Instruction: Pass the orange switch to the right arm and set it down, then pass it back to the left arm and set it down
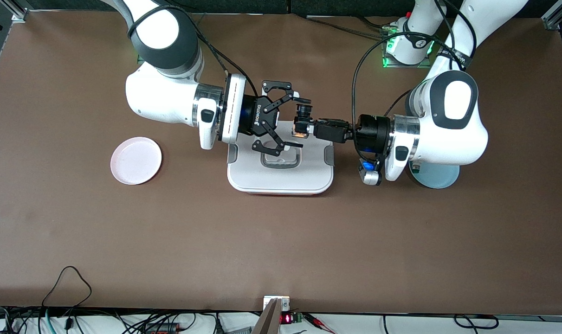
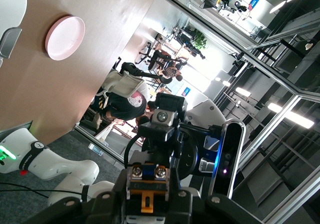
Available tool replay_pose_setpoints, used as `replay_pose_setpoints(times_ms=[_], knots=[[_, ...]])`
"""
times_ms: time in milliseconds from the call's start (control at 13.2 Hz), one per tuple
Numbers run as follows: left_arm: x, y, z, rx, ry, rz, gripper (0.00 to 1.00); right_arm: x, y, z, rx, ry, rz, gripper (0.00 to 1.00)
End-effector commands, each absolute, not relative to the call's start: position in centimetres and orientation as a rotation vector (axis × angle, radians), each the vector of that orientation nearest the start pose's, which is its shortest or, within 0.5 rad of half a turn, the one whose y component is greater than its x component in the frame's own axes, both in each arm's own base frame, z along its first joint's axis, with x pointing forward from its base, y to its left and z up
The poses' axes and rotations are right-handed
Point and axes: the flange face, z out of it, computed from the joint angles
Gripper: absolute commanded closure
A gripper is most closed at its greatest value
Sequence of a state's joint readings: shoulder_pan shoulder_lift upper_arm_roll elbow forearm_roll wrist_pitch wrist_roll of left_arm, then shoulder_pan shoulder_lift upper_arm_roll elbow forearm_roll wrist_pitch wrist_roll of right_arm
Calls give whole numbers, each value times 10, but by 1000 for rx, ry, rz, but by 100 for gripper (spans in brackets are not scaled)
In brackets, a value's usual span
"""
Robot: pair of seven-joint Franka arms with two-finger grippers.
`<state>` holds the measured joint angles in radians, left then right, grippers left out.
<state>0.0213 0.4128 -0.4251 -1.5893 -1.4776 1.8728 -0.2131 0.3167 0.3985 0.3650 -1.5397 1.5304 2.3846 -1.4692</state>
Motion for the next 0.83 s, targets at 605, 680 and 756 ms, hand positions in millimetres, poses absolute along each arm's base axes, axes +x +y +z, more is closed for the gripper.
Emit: replay_pose_setpoints(times_ms=[605, 680, 756], knots=[[595, -251, 452, 1992, -111, -529, 96, 571, 384, 514, -1647, -890, -945, 0], [593, -245, 446, 2049, -186, -522, 96, 568, 367, 514, -1675, -885, -950, 0], [590, -237, 439, 2107, -303, -499, 96, 569, 349, 508, -1707, -876, -953, 0]])
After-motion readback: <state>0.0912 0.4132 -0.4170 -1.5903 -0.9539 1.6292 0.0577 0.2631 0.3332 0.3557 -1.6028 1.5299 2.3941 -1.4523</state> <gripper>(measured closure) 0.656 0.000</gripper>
